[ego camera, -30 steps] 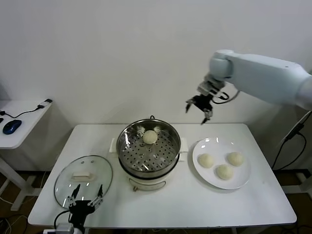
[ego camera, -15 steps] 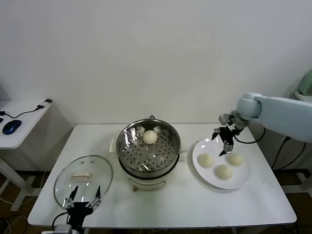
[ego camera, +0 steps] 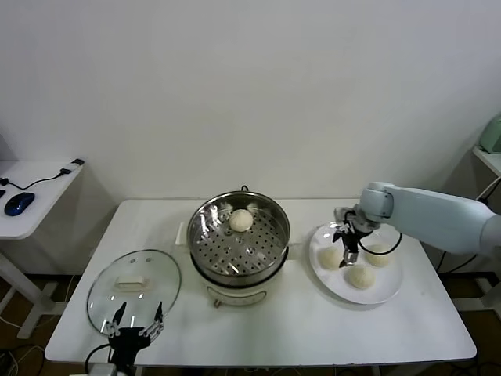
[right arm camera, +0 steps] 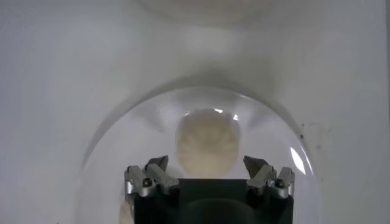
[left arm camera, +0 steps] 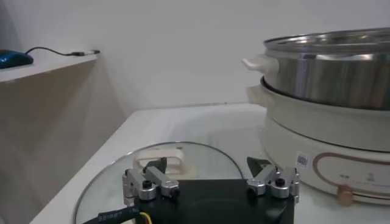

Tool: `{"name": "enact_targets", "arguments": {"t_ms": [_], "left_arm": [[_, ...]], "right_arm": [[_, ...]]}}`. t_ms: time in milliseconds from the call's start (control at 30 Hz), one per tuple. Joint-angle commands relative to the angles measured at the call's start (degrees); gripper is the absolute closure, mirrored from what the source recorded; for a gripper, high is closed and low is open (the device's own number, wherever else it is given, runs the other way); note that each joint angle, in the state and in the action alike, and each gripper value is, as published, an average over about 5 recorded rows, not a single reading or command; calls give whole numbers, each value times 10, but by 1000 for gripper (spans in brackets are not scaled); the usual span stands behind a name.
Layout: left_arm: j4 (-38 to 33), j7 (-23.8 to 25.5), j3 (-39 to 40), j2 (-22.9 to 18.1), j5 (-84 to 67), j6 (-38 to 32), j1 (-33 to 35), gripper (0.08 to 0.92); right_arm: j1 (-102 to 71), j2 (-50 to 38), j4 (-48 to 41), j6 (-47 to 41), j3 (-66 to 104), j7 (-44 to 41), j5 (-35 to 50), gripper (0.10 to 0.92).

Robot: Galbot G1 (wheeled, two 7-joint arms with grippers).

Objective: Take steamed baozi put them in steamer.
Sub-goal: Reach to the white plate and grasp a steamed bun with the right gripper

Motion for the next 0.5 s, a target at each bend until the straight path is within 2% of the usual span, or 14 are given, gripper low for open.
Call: {"name": "enact_targets", "arguments": {"t_ms": [33,200,500], "left_arm": [[1,0,0,0,1,0,0,177],[2,-1,-3,3,1,-3,2,177],[-2,-2,-1,1,2,-3,4,177]], "right_arm": [[-44,26,-40,-22,33,22,-11,203],[-43,29,-35,-23,33,14,-9,215],[1,15,-11,-17,22,-9,-4,336]]}}
